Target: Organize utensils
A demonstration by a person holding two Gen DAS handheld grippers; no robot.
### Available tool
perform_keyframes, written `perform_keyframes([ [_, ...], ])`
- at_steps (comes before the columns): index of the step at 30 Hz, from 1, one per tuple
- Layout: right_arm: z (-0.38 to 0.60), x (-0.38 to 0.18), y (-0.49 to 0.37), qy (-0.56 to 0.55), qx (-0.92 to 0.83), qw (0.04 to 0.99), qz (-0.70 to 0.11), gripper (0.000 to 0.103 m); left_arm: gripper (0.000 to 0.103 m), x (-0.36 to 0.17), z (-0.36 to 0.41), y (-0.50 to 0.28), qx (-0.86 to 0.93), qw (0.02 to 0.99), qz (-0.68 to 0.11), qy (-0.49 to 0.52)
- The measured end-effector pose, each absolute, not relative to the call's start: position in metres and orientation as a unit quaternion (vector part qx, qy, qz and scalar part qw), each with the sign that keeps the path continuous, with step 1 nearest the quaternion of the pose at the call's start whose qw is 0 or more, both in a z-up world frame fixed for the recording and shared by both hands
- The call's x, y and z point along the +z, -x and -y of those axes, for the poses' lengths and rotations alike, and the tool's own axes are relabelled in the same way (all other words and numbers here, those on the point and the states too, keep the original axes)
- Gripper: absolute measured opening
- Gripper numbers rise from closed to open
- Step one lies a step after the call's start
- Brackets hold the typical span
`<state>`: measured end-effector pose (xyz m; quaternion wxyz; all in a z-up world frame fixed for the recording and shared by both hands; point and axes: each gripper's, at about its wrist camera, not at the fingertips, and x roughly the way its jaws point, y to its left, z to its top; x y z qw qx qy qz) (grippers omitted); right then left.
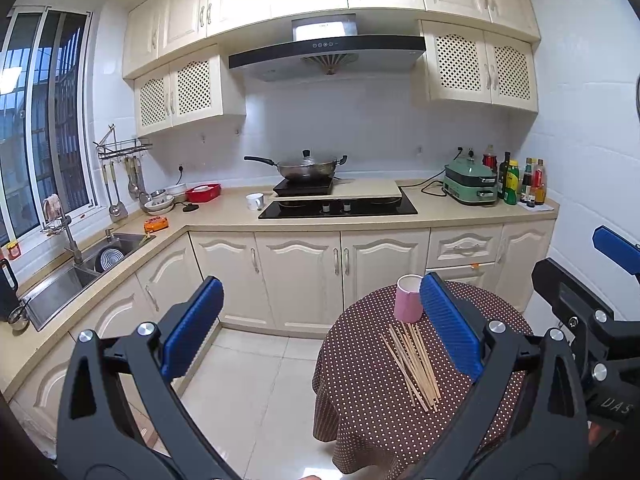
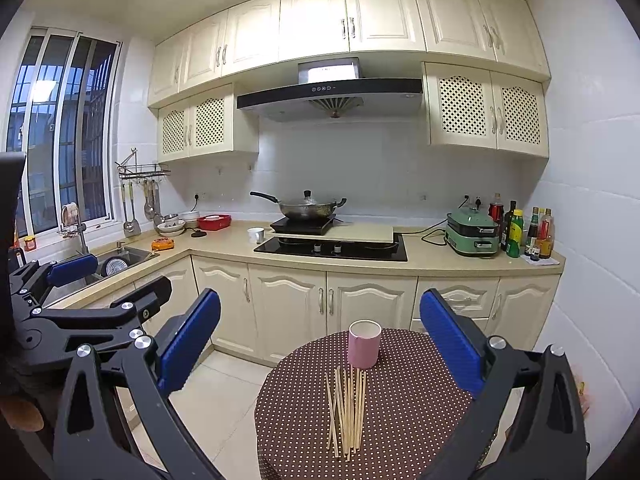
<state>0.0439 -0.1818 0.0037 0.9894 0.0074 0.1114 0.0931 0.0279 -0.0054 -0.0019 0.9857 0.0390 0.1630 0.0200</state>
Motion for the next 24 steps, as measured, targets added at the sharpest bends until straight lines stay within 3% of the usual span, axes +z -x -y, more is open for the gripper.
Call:
perform_keyframes([
  [24, 0.174, -0.001, -0.059, -0.038, 0.077, 0.989, -0.12, 0.096, 0.097, -0.009, 0.0, -0.052, 0.024, 0.981, -0.177, -0.081],
])
